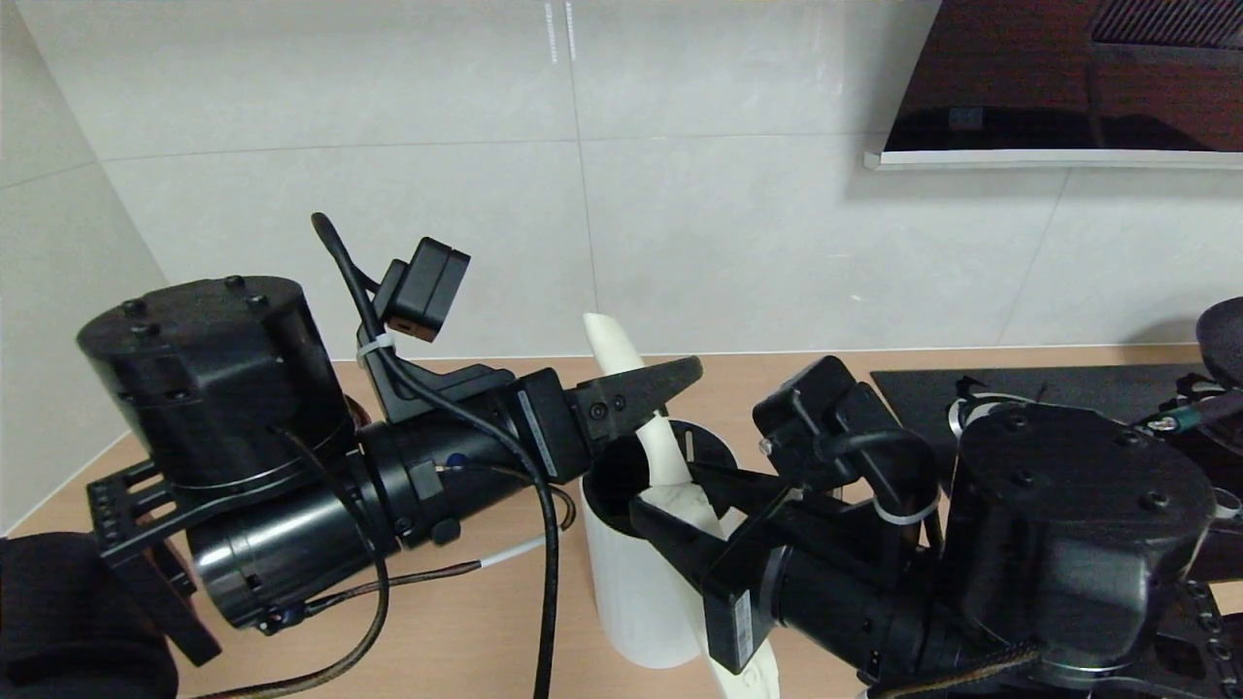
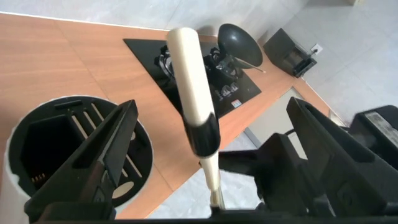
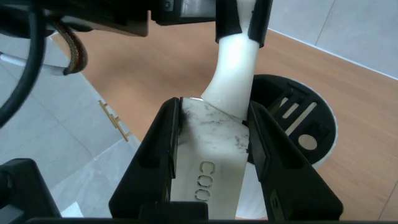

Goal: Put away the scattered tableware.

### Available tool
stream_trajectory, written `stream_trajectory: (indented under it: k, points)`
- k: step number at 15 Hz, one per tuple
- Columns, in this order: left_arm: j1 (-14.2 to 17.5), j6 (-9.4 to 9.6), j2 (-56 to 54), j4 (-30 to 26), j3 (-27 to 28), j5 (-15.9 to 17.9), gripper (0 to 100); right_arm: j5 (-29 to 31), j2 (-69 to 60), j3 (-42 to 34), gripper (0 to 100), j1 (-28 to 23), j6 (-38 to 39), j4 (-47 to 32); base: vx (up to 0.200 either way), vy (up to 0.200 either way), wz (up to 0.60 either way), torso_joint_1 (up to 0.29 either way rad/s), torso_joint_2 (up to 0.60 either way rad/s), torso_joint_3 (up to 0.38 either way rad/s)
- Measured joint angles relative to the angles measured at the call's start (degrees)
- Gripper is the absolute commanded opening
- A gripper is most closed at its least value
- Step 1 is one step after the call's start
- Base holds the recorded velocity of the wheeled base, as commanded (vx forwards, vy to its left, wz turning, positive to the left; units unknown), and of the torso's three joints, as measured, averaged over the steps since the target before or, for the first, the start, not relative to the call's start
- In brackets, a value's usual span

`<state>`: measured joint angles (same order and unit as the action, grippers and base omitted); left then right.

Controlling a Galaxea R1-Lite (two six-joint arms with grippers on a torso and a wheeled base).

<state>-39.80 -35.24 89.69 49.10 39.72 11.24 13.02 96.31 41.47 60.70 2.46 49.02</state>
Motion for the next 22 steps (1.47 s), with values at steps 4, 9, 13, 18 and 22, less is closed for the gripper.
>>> stream_trajectory:
  k: [4, 9, 13, 18, 22]
  points:
    - [0.0, 0.00, 0.5, 0.0, -0.1, 0.0, 0, 0.0, 0.1, 0.0, 0, 0.5, -0.1, 0.0, 0.000, 0.000, 0.00, 0.000, 0.00, 0.000]
    - [0.0, 0.00, 1.0, 0.0, -0.1, 0.1, 0, 0.1, 0.1, -0.2, 0, 0.6, -0.1, 0.0, 0.000, 0.000, 0.00, 0.000, 0.00, 0.000]
    - [0.0, 0.00, 1.3, 0.0, 0.0, 0.1, 0, 0.2, 0.1, -0.1, 0, 0.4, 0.0, 0.1, 0.000, 0.000, 0.00, 0.000, 0.00, 0.000]
    - [0.0, 0.00, 1.3, 0.0, 0.1, 0.0, 0, 0.2, 0.2, 0.0, 0, 0.2, 0.0, 0.2, 0.000, 0.000, 0.00, 0.000, 0.00, 0.000]
    - [0.0, 0.02, 1.0, 0.0, 0.2, 0.0, 0, 0.2, 0.2, 0.0, 0, 0.3, 0.0, 0.3, 0.000, 0.000, 0.00, 0.000, 0.00, 0.000]
